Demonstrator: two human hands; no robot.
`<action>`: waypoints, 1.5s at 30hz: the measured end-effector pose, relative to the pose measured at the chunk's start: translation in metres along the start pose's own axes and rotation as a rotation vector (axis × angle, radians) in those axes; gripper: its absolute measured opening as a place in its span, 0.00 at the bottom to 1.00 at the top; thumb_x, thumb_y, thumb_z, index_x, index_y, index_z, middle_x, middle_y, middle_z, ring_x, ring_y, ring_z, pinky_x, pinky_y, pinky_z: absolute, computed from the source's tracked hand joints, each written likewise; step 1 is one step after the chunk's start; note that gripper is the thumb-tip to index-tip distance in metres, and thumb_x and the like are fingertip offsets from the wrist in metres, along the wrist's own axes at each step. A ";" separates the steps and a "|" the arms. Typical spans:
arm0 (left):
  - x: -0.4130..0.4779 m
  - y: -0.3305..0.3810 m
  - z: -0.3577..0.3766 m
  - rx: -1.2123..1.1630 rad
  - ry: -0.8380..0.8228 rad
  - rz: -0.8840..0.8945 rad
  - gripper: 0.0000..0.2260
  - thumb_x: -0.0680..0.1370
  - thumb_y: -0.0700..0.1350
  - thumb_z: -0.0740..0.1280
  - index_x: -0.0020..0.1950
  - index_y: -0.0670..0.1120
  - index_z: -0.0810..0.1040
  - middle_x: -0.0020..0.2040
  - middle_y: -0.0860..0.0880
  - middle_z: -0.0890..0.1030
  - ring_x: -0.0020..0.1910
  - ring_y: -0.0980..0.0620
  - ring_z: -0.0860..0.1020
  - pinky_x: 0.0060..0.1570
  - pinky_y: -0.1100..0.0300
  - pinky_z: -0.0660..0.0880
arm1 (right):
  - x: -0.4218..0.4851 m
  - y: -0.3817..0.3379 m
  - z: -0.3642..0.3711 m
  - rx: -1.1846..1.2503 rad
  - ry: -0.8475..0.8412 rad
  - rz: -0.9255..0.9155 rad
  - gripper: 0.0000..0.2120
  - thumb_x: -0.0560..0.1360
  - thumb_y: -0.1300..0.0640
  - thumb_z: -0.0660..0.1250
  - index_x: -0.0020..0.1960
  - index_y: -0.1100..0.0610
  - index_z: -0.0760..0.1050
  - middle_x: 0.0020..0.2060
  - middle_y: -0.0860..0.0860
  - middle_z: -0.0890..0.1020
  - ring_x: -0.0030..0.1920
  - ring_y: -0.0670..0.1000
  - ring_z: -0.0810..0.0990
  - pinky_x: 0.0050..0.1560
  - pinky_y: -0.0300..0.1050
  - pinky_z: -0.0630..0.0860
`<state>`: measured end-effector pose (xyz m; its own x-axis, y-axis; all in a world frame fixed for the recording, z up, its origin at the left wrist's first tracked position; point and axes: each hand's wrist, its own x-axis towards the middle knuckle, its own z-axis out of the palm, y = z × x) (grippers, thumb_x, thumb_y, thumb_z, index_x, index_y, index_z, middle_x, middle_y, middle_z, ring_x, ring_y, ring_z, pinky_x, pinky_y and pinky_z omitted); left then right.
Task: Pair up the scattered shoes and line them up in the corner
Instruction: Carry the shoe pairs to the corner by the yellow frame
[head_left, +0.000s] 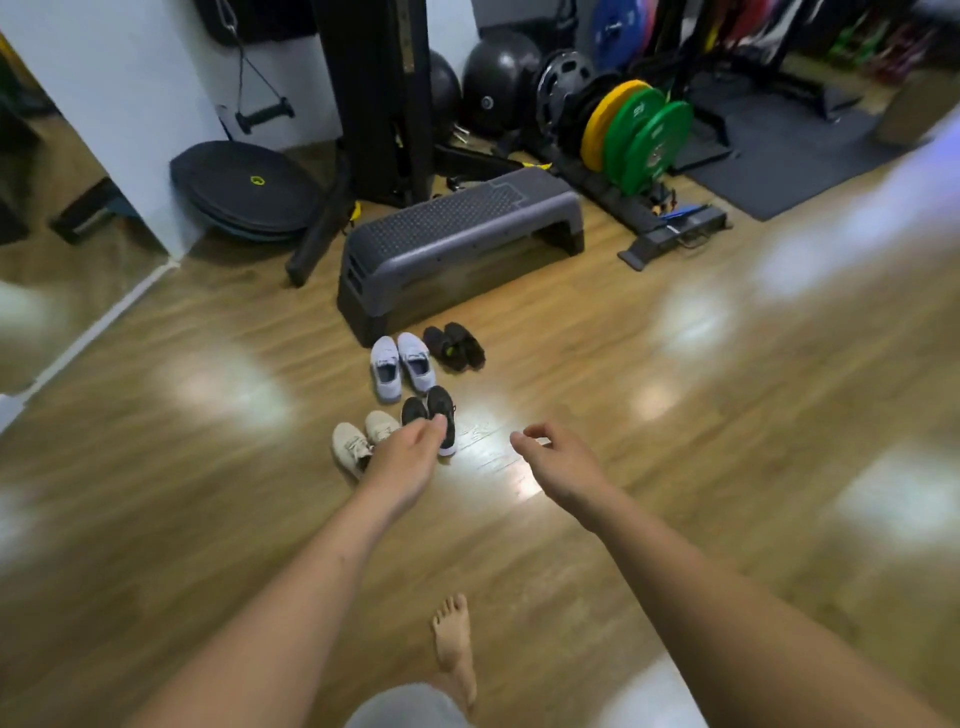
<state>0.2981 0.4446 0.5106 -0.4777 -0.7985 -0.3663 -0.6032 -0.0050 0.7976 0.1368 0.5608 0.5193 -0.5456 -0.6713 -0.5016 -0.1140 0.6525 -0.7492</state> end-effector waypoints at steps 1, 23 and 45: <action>0.017 0.003 -0.004 -0.002 0.009 -0.006 0.23 0.82 0.60 0.54 0.54 0.43 0.79 0.52 0.46 0.81 0.53 0.45 0.79 0.60 0.48 0.74 | 0.015 -0.011 -0.001 -0.007 -0.003 0.009 0.19 0.76 0.40 0.63 0.62 0.49 0.73 0.56 0.50 0.77 0.54 0.52 0.77 0.56 0.49 0.75; 0.347 0.093 -0.010 -0.003 0.098 -0.215 0.22 0.81 0.60 0.54 0.54 0.46 0.79 0.56 0.39 0.80 0.57 0.39 0.77 0.57 0.51 0.72 | 0.355 -0.169 -0.059 -0.191 -0.116 -0.057 0.17 0.78 0.46 0.63 0.63 0.55 0.73 0.56 0.52 0.77 0.54 0.54 0.75 0.51 0.45 0.71; 0.683 0.090 0.008 -0.044 -0.119 -0.521 0.12 0.81 0.56 0.59 0.51 0.52 0.79 0.53 0.48 0.81 0.55 0.47 0.77 0.55 0.55 0.72 | 0.732 -0.231 -0.047 -0.609 -0.418 0.092 0.19 0.79 0.49 0.64 0.67 0.56 0.72 0.60 0.54 0.80 0.55 0.55 0.77 0.48 0.39 0.68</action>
<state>-0.0877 -0.0964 0.3277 -0.1929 -0.6093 -0.7691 -0.7539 -0.4097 0.5137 -0.2757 -0.0648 0.3456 -0.2280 -0.6033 -0.7643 -0.5892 0.7104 -0.3850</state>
